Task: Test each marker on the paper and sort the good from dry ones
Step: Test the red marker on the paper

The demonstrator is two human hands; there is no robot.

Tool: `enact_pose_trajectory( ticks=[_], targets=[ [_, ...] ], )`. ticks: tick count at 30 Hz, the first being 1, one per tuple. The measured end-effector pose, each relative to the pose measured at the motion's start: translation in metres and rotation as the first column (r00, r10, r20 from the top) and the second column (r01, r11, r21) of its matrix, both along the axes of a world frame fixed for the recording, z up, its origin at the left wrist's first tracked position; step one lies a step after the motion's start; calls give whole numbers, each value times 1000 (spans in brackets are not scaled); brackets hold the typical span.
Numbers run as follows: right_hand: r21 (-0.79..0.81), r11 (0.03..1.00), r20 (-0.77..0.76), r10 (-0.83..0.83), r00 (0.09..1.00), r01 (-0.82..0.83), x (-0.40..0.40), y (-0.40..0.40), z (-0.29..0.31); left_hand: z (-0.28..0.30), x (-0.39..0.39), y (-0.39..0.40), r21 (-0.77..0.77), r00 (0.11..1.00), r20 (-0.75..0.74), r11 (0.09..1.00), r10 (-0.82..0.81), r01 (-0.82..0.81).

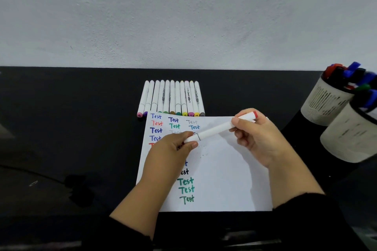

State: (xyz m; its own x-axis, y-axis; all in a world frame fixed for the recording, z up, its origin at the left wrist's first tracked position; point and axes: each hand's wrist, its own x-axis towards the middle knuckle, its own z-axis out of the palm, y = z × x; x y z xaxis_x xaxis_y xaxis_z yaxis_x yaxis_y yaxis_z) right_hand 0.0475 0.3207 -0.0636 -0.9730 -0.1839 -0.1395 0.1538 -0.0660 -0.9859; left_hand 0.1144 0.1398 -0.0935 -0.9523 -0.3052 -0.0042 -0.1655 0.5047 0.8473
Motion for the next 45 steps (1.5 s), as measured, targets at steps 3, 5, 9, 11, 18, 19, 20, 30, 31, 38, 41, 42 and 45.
enact_pose_trajectory(
  ticks=[3,5,9,11,18,19,20,30,31,38,41,42,45],
  targets=[
    [274,959,-66,95,993,-74,0,21,4,-4,1,1,-56,999,-7,998,-32,31],
    [492,863,-83,179,980,-116,-1,30,8,-6,1,1,-75,999,-15,996,-43,42],
    [823,537,-72,421,904,-185,1,27,12,-7,1,3,-123,997,-29,990,-67,63],
    [890,422,-65,488,870,-170,5,23,11,-7,1,2,-176,996,-29,981,-87,81],
    [890,441,-240,239,941,115,18,56,10,-9,1,5,-535,974,158,816,-160,221],
    [878,447,-273,173,946,172,19,61,7,-10,2,5,-557,972,171,799,-159,228],
    [869,441,-300,110,947,225,21,67,2,-10,1,5,-571,972,174,788,-159,231],
    [834,261,-448,-193,873,486,34,119,-34,-9,-1,12,-635,965,216,729,-150,256],
    [844,243,-440,-198,876,478,34,121,-36,-9,-1,12,-637,963,226,725,-150,262],
    [895,154,-399,-142,906,418,35,122,-36,-11,-3,11,-625,960,240,734,-143,266],
    [910,137,-377,-112,919,390,35,124,-35,-11,-3,12,-630,960,240,730,-141,265],
    [913,132,-376,-102,921,387,36,124,-34,-11,-3,12,-629,959,245,730,-138,266],
    [923,89,-371,-57,927,375,37,124,-33,-11,-2,12,-624,959,251,736,-129,262]
  ],
)
